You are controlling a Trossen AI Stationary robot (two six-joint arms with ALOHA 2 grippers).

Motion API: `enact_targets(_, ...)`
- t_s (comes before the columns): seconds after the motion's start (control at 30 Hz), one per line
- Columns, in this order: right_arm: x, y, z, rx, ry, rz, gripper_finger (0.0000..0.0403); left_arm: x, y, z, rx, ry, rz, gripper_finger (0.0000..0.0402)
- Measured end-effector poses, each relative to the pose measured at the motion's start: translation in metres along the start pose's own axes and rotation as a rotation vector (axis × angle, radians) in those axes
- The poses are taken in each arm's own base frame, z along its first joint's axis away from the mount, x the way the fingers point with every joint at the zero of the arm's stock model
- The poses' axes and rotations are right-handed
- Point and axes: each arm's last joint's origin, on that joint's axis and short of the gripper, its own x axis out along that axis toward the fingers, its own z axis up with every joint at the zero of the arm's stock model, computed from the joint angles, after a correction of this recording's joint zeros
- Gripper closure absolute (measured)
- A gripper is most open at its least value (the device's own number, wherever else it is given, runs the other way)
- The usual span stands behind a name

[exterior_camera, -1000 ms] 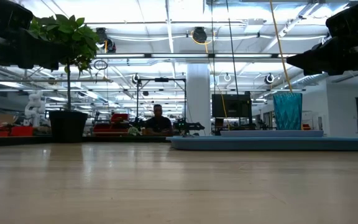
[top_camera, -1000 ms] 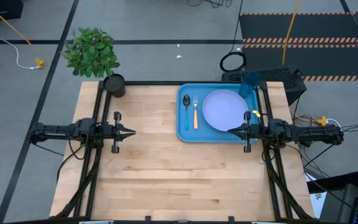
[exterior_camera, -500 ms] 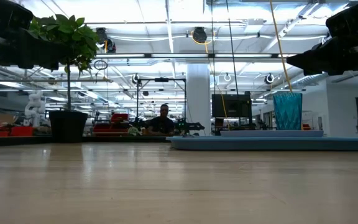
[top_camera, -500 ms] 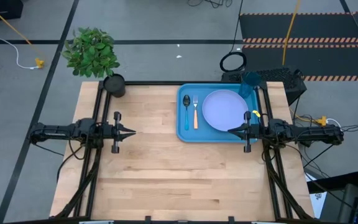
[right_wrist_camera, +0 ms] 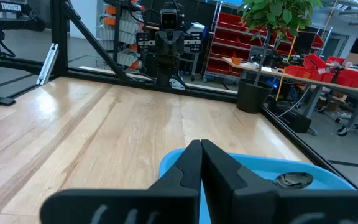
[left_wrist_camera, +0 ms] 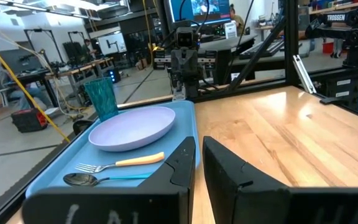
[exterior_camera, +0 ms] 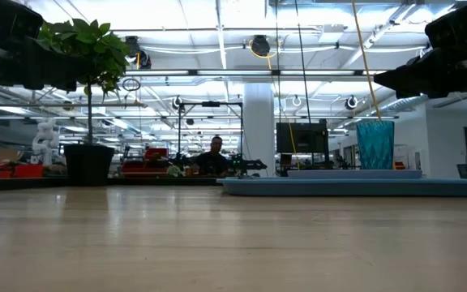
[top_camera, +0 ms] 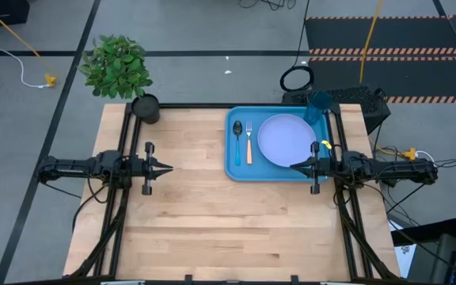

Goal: Pick and place plate/cup/fork/spoon on tray
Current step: Return to Home Position

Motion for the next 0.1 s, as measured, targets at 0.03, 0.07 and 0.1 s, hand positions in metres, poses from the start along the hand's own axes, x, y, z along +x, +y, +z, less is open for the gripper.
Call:
enact_targets(0.03, 0.0, 0.0, 0.0, 0.0, 0.0, 0.0, 0.0403, 0.0, 0.0, 0.0, 0.0, 0.0, 0.0, 0.0366)
enact_targets(0.07, 0.0, 0.0, 0.0, 0.0, 0.0, 0.0, 0.0403, 0.0, 0.0, 0.0, -0.001, 0.0, 0.0, 0.0366)
enact_targets(0.1, 0.0, 0.0, 0.0, 0.0, 0.0, 0.0, 0.0403, 0.0, 0.0, 0.0, -0.001, 0.0, 0.0, 0.0366)
